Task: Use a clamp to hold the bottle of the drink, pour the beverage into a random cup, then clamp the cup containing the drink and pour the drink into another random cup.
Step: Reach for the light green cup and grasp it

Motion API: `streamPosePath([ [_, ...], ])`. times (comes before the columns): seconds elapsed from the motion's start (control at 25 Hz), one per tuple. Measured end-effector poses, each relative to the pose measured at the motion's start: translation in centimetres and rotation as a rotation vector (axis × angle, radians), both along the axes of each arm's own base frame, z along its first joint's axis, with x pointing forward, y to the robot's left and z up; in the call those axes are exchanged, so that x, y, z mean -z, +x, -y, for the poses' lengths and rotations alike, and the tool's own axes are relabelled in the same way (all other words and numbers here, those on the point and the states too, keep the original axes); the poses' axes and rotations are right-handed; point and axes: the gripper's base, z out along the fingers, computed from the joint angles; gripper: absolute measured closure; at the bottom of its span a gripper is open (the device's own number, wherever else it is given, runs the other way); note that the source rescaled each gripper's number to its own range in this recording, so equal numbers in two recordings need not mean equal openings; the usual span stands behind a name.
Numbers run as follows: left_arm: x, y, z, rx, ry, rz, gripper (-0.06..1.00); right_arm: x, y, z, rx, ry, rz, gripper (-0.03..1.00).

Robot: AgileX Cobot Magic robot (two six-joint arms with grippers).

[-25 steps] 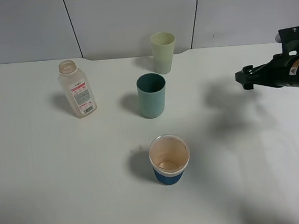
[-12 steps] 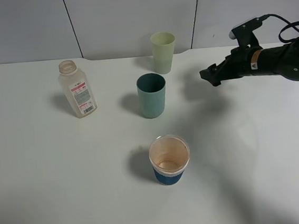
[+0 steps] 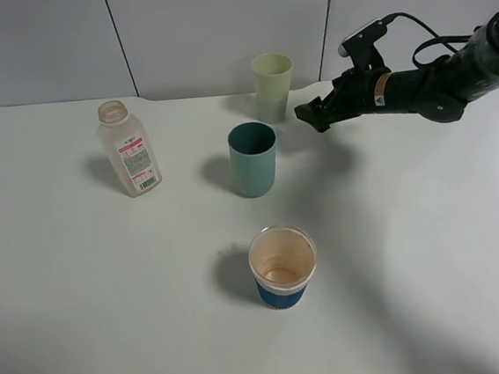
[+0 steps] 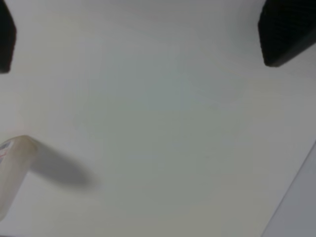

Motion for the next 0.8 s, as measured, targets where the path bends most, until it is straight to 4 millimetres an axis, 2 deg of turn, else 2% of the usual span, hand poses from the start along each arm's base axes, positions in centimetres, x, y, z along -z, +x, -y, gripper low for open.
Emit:
streamPosePath([
  [0.44,0.0,0.0,0.0,0.000,0.000,0.000,-0.06,2.5,2.3,-1.7,-0.076,0.094,0.068,-0.03],
  [0.6,0.0,0.0,0.0,0.000,0.000,0.000,-0.06,3.6,3.1,-2.9,-0.110,0.103,0.089,-0.03],
  [0.8,0.0,0.0,0.0,0.000,0.000,0.000,-0.06,3.3,4.4,-4.8,-0.151,0.106,0.146,-0.03],
])
